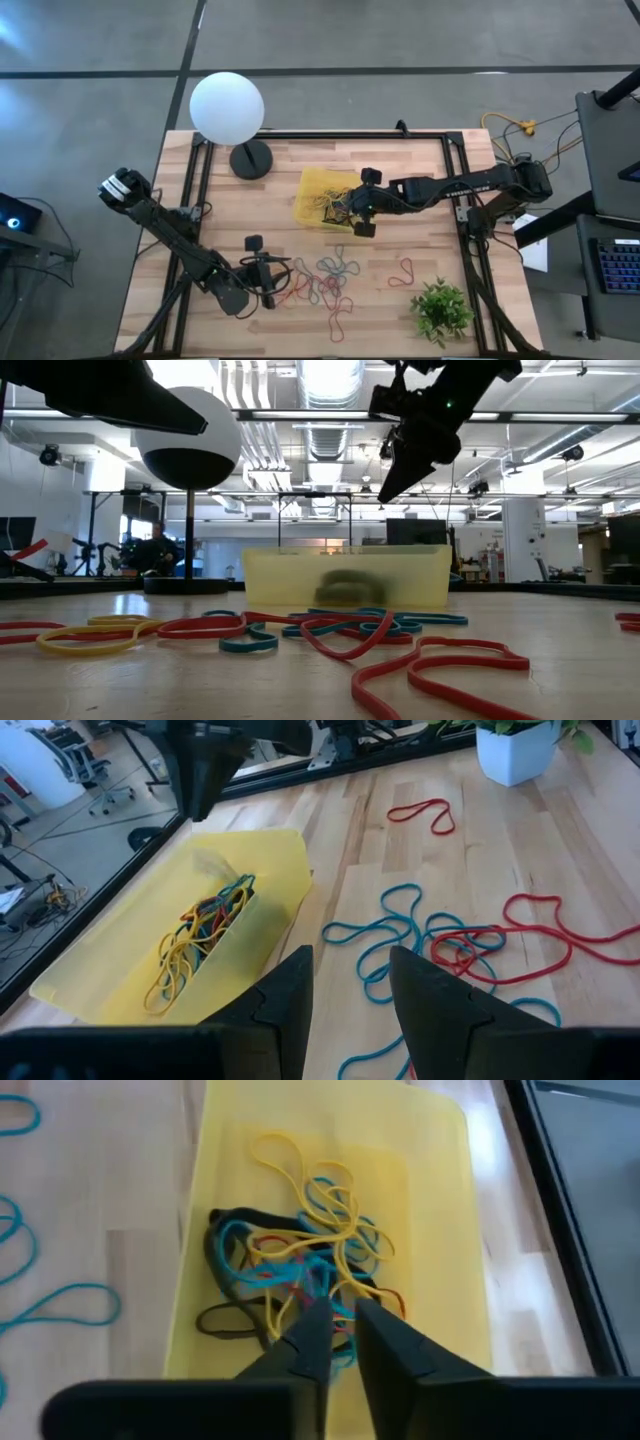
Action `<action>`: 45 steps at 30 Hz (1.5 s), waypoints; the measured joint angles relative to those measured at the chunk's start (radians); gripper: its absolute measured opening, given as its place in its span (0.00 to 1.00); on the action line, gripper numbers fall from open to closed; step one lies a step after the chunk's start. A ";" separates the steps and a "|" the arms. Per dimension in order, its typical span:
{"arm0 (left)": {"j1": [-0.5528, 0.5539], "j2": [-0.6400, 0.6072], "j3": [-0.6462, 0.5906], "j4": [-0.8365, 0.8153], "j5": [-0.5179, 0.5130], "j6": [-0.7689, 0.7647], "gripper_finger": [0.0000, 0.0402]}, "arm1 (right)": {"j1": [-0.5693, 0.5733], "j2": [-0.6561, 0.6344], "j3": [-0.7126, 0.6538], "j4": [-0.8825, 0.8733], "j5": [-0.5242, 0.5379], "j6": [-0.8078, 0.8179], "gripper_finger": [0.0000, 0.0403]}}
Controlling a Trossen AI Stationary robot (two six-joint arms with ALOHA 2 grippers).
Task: Pick and place rubber bands into bin
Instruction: Put the blue rubber band into the yellow bin, then put the red rubber band into the yellow bin
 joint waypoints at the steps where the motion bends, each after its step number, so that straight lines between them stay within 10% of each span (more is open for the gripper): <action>1: 0.000 0.000 -0.001 0.000 0.000 0.000 0.29 | 0.000 0.000 0.000 0.000 -0.003 0.002 0.13; 9: 0.000 0.000 -0.002 0.005 0.000 0.000 0.29 | 0.000 0.000 0.007 -0.001 -0.040 0.006 0.32; 19: 0.000 0.000 -0.005 0.006 0.000 0.000 0.29 | 0.022 -0.030 0.008 -0.179 -0.380 0.069 0.40; 45: 0.006 0.000 -0.007 0.009 0.000 0.001 0.29 | 0.400 -0.034 -0.138 -0.185 -0.435 0.455 0.36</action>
